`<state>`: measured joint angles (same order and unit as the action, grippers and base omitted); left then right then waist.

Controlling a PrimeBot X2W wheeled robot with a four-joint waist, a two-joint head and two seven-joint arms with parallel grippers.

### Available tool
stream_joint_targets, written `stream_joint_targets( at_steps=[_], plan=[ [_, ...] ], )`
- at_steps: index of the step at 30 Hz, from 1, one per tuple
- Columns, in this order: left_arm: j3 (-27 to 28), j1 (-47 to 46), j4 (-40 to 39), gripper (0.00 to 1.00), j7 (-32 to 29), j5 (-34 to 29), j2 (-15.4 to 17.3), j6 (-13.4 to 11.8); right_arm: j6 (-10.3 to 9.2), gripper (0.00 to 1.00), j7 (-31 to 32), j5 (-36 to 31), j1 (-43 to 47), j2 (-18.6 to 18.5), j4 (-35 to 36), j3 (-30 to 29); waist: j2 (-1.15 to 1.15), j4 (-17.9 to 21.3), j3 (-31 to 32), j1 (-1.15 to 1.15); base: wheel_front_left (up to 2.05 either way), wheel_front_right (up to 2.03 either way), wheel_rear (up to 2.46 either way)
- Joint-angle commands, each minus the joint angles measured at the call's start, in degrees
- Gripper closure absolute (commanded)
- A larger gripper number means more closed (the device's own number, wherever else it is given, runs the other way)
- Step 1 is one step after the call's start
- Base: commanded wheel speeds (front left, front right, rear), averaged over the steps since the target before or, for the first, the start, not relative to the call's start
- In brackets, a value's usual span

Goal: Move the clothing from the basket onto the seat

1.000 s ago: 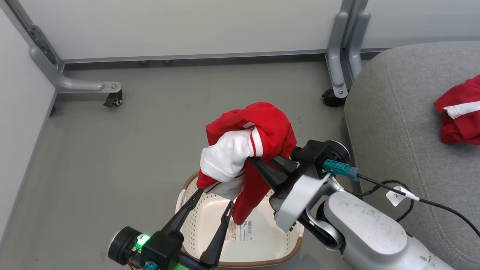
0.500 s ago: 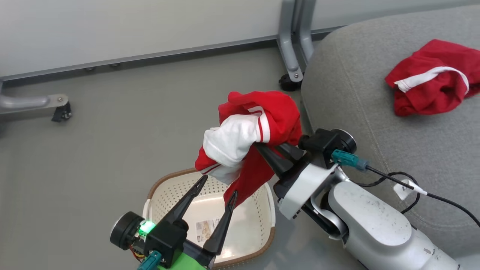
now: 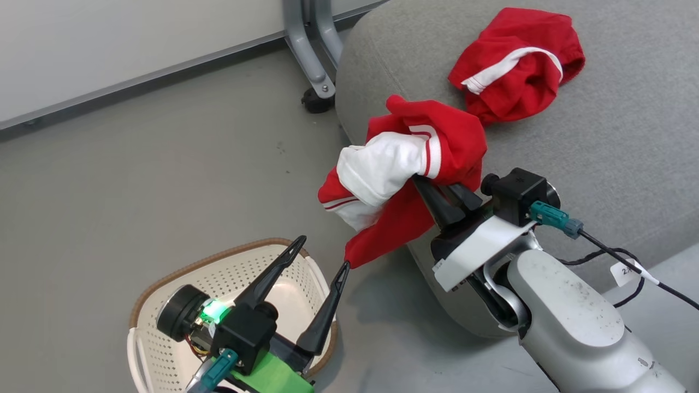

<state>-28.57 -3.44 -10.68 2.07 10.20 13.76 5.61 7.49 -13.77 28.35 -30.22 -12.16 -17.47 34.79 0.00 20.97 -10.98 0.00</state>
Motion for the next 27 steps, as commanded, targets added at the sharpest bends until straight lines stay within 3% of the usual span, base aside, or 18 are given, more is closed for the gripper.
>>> stream_joint_targets(
  at_steps=[1, 8, 13, 19, 27],
  plan=[
    [-0.10, -1.17, -0.27, 0.00, -0.30, -0.24, 0.75, 0.09, 0.00, 1.00, -0.60, -0.43, 0.96, 0.26, -0.10, -0.82, 0.00, 5.47, -3.32, 0.00, 0.00, 0.00, 0.00],
    [-0.30, -2.42, -1.51, 0.00, -1.39, -0.29, 1.56, 0.11, 0.00, 1.00, -1.19, -0.96, 2.01, 0.70, -0.07, -6.95, 0.00, 9.23, -5.63, 0.00, 0.00, 0.00, 0.00],
    [-0.84, -3.74, -2.41, 0.00, -2.47, -0.64, 2.31, 0.31, 0.00, 1.00, -1.49, -1.67, 0.97, -0.24, -0.86, -12.80, 0.00, 9.56, -7.77, 0.00, 0.00, 0.00, 0.00],
    [-1.80, -5.97, -3.16, 0.00, -3.00, -1.40, 2.78, 0.58, 0.00, 1.00, -1.47, -2.82, -2.53, -2.51, -0.83, -21.98, 0.00, 7.22, -10.80, 0.00, 0.00, 0.00, 0.00],
    [-2.36, -9.43, -3.17, 0.00, -1.89, -2.14, 2.45, 0.73, 0.00, 1.00, -1.48, -4.62, -10.47, -8.93, -3.01, -31.34, 0.00, 1.82, -14.89, 0.00, 0.00, 0.00, 0.00]
  ],
)
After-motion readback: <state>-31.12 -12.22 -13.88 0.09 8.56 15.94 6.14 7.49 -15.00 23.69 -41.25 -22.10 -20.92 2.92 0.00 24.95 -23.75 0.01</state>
